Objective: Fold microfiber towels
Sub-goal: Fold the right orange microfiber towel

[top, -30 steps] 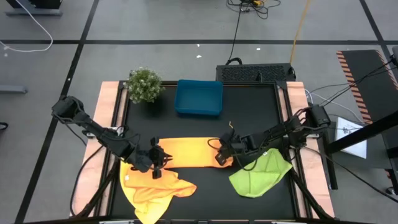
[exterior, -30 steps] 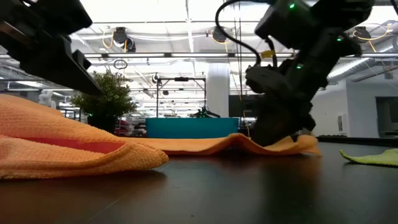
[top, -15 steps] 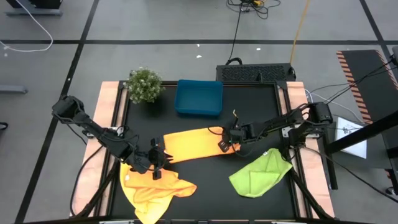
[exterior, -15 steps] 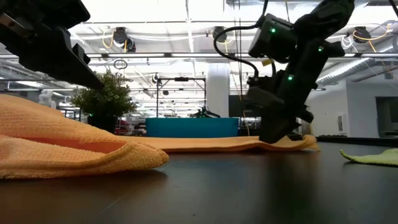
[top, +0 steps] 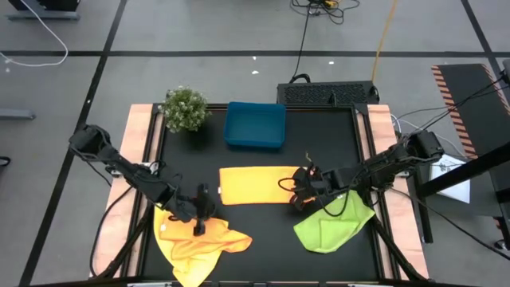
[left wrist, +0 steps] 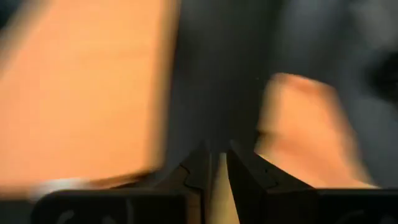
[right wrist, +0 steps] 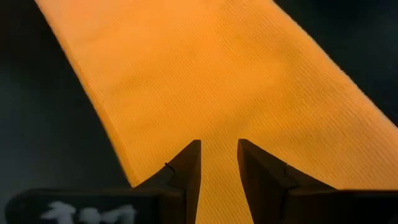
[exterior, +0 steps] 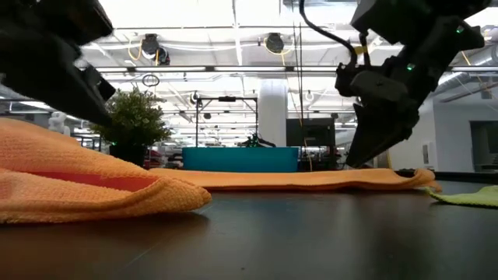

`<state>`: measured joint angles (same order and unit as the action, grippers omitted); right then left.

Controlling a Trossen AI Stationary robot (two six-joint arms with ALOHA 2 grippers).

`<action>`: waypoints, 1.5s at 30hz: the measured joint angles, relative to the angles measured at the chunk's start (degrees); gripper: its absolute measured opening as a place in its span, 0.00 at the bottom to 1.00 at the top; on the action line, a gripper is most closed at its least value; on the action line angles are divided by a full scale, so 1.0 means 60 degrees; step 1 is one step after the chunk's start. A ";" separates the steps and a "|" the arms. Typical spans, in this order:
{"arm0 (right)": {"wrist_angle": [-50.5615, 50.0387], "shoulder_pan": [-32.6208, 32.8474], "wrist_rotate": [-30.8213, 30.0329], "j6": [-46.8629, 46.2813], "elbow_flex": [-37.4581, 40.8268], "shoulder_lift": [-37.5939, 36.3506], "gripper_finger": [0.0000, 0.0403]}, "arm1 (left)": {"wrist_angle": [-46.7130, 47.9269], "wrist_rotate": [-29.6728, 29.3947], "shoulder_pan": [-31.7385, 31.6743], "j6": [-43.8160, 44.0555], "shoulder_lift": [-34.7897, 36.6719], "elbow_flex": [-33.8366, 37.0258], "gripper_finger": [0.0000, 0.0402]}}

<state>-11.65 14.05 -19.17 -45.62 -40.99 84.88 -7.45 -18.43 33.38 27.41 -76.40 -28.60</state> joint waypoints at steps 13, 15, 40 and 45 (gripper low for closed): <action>0.0260 0.0108 -0.0089 0.0090 -0.0025 -0.0018 0.24 | 0.1950 0.2367 0.1273 0.1737 -0.3090 -0.1426 0.13; 0.0379 0.0111 -0.0081 0.0167 -0.0026 -0.0018 0.24 | 0.3027 0.2389 0.1398 0.2065 -0.2710 -0.1516 0.13; 0.4868 0.0892 -0.0061 0.3895 -0.0045 -0.0033 0.24 | 0.3580 -0.2290 0.1465 -0.0532 0.0523 -0.1790 0.13; 0.5716 0.1342 -0.0105 0.4703 -0.0051 -0.0033 0.24 | 0.3032 -0.2908 0.1098 -0.1616 -0.0446 -0.1774 0.13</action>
<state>22.64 22.10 -19.80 -17.40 -41.30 84.68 10.74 -35.88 39.97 17.72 -79.07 -39.24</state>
